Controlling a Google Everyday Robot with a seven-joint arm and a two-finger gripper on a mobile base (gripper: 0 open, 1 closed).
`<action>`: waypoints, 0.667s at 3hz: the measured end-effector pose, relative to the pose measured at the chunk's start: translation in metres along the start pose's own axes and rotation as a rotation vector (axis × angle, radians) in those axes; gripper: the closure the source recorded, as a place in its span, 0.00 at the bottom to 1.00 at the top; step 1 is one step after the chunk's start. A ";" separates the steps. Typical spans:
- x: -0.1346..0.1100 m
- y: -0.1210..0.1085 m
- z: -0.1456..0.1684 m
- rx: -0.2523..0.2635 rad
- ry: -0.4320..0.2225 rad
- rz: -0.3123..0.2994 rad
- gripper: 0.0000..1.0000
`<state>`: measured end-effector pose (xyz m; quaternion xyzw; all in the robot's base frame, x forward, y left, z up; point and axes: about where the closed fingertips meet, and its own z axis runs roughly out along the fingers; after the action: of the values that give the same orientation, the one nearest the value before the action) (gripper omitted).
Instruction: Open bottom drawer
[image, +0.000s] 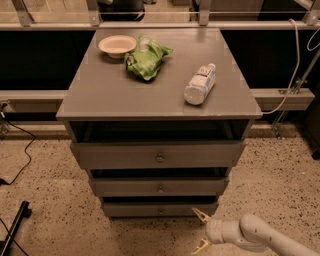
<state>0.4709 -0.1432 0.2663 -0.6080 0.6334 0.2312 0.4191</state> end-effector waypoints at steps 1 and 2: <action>0.011 -0.012 0.017 0.026 -0.020 0.003 0.00; 0.017 -0.031 0.029 0.028 -0.012 -0.008 0.00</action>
Offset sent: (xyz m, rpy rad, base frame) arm 0.0683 0.0080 -0.0309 -0.0063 -0.0377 -0.0164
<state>0.5101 -0.1346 0.2431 -0.6032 0.6316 0.2245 0.4322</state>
